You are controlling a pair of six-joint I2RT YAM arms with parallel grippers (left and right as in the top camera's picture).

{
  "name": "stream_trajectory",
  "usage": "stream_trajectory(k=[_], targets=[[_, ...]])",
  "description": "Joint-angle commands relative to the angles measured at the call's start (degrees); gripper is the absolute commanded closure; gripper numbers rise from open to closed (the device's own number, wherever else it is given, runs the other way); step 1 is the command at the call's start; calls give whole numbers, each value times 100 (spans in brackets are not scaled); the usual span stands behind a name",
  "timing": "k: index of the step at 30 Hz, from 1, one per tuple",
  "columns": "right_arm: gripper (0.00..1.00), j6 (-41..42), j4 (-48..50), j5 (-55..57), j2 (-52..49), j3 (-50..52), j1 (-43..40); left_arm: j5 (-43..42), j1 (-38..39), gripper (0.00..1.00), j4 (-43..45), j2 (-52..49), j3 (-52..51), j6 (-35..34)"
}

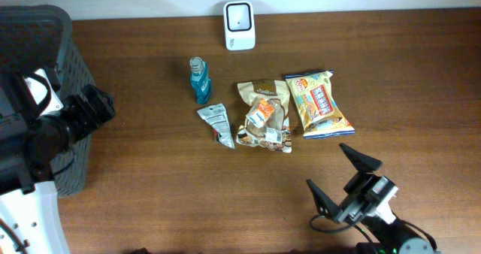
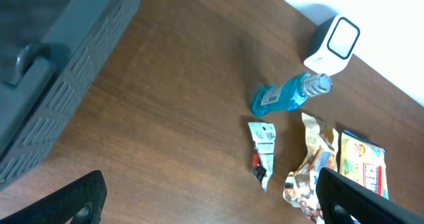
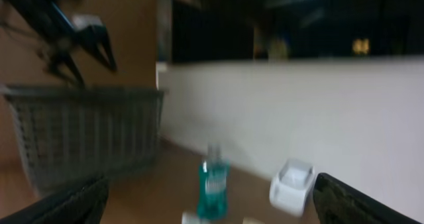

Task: Scan the item barcode
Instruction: 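Move the right gripper over the yellow snack bag and reach down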

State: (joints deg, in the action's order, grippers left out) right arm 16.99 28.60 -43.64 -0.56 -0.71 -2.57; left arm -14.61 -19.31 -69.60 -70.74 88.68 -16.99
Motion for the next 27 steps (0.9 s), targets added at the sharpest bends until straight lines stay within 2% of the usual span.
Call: stream_trajectory(k=[1,3,6,12,16,18,22,26,27], targets=[[2,433,160,592,26,-382,24,-63,-31,1,-7,2,-15,-55],[2,125,-173,691,-70,-855,24,-63,-31,1,-7,2,-15,-55],[2,-479,-1325,682,-588,-1930,24,-63,-31,1,-7,2,-15,-55],[2,-1539,-4507,9,-2806,-4706,26,-63,-31,1,-7,2,-15,-55],[2,-1572,-6201,-612,-4325,-6341,26,-63,-31,1,-7,2,-15,-55],[2,-1497,-6428,-1294,-4962,-6815,26,-63,-31,1,-7,2,-15,-55],[1,-990,-6389,-2712,-5757,-6911,37,-63,-31,1,-7,2,-15,-55],[2,-896,-6419,-2708,-6516,-6911,293,-63,-31,1,-7,2,-15,-55],[2,-723,-6511,-2243,-6699,-6911,498,-63,-31,1,-7,2,-15,-55]])
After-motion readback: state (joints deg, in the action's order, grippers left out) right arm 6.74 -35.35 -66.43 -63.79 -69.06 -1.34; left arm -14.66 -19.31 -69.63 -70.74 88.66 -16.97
